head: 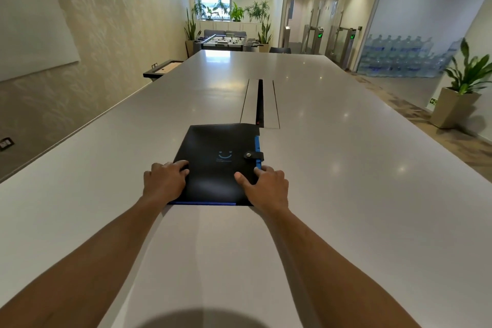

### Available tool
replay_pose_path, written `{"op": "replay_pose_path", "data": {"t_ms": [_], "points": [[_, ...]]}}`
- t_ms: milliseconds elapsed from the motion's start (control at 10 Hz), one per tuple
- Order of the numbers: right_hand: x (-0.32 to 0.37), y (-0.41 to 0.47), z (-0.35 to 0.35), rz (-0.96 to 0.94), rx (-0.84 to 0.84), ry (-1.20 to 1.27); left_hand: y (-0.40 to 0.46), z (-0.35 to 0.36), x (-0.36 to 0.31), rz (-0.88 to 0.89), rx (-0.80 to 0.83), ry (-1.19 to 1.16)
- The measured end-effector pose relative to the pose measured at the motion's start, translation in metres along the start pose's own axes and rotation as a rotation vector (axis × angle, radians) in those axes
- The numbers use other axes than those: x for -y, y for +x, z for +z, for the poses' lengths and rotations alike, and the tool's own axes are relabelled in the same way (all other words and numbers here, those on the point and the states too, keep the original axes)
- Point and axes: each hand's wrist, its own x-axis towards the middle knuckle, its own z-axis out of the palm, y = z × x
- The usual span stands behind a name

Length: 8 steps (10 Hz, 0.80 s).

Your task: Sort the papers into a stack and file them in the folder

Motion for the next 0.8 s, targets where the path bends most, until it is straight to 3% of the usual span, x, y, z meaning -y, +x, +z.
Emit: {"op": "replay_pose_path", "data": {"t_ms": [200,300,500,600,700,800], "points": [[0.0,-0.026,-0.003,-0.106,-0.03,-0.106,-0.028,-0.005,-0.009,0.014,-0.288,-0.107],[0.002,-0.04,-0.006,-0.124,-0.036,-0.129,-0.053,0.004,-0.019,0.049,-0.334,-0.104],[-0.001,-0.068,-0.005,-0.216,0.082,-0.2,-0.086,0.014,-0.028,-0.004,-0.059,-0.048],[-0.005,-0.079,-0.007,-0.243,0.168,-0.177,-0.097,0.008,-0.025,0.015,-0.005,0.001],[-0.007,-0.092,-0.012,-0.23,0.184,-0.103,-0.114,0.002,-0.023,0.017,-0.038,-0.04],[-0.009,-0.106,-0.023,-0.138,0.054,-0.022,-0.13,-0.001,-0.029,0.087,-0.091,-0.095]]}}
